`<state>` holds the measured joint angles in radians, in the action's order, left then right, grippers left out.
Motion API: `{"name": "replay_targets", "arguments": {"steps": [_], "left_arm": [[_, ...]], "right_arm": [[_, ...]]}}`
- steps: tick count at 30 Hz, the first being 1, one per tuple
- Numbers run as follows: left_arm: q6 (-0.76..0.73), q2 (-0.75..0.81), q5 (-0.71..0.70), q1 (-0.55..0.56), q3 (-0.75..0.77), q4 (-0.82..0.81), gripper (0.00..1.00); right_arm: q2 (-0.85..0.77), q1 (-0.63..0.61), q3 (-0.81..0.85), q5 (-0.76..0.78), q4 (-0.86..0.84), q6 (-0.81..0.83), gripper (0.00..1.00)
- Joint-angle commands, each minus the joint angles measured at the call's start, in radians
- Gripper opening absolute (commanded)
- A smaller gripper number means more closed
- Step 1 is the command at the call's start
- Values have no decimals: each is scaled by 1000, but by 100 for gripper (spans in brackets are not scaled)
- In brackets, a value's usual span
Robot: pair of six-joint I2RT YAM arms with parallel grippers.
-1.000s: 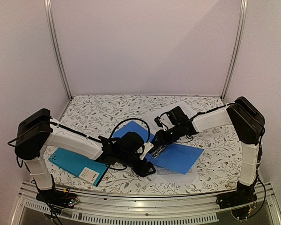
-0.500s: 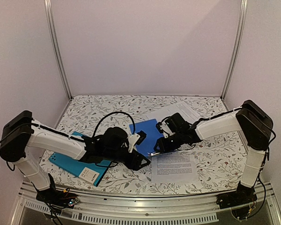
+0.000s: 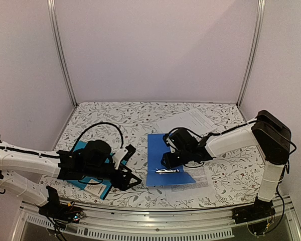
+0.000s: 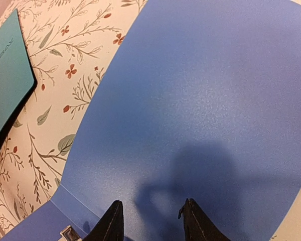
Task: Put the files into the folder
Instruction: Move the folder to the center of the board.
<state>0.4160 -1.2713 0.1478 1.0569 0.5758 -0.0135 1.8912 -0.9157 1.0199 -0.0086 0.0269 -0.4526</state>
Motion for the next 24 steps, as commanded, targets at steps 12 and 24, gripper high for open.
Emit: {"name": "replay_targets", "arguments": {"steps": [12,24], "left_arm": [[21,404,-242,8,-102,173,88],[94,373,-365,9,10,225,87]], "right_arm": [[74,51,144,71,107,64,42],[1,67,150,22,123,161,42]]}}
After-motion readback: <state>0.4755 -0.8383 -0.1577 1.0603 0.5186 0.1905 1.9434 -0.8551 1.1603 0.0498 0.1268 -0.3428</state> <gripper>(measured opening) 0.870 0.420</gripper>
